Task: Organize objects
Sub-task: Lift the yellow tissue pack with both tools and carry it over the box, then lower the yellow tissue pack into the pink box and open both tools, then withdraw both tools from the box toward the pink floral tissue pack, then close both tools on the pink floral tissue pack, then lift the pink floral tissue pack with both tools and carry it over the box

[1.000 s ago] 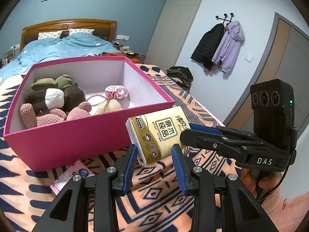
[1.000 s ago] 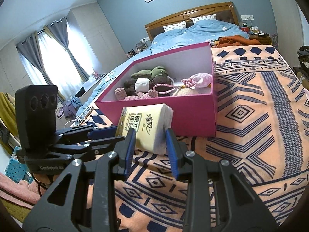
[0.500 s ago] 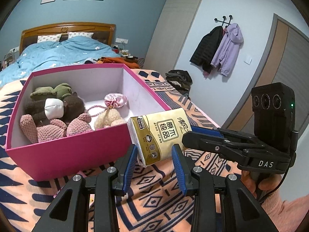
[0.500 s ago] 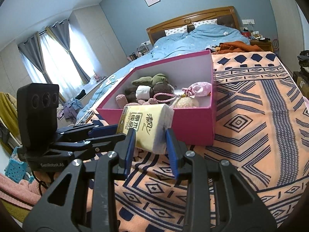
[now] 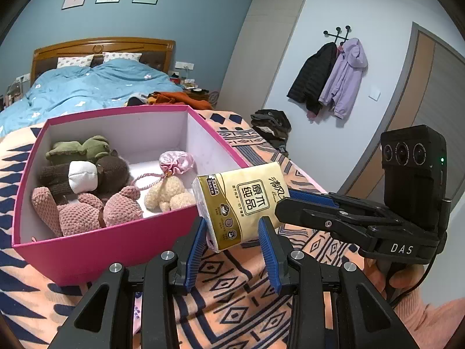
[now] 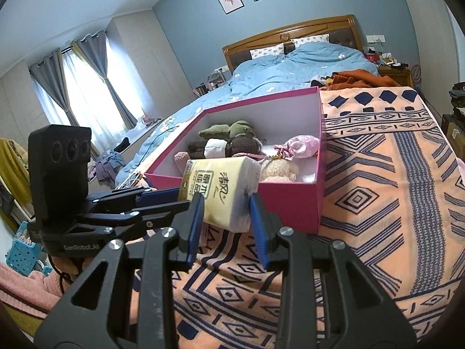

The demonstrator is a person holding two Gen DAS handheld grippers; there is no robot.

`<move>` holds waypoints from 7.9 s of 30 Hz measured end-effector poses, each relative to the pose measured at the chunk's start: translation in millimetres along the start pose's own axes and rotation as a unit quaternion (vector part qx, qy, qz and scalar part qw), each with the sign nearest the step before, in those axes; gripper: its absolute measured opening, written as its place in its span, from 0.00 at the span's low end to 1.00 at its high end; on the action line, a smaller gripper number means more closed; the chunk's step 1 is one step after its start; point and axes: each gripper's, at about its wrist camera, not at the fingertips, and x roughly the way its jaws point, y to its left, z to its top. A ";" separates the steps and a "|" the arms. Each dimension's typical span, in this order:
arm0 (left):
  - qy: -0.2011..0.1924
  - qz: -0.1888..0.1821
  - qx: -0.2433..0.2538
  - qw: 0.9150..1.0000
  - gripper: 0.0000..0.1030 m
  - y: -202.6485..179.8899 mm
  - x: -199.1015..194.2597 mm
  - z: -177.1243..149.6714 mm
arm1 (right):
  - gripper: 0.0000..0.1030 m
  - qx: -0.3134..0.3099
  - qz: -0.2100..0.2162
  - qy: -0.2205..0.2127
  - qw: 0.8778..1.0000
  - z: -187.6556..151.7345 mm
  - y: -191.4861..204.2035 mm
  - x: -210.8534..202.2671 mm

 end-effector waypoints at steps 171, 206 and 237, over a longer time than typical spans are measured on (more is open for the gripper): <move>0.093 -0.005 -0.101 0.991 0.46 69.3 10.4 -85.1 | 0.34 0.075 0.054 0.164 0.982 -71.4 4.0 99.8; 0.088 0.010 -0.088 0.992 0.36 57.3 4.8 -83.4 | 0.34 0.084 0.042 0.132 0.987 -76.4 -4.8 80.0; 0.045 0.016 -0.044 0.998 0.36 35.2 -21.7 -55.8 | 0.34 0.045 0.027 0.082 0.995 -52.5 14.0 56.9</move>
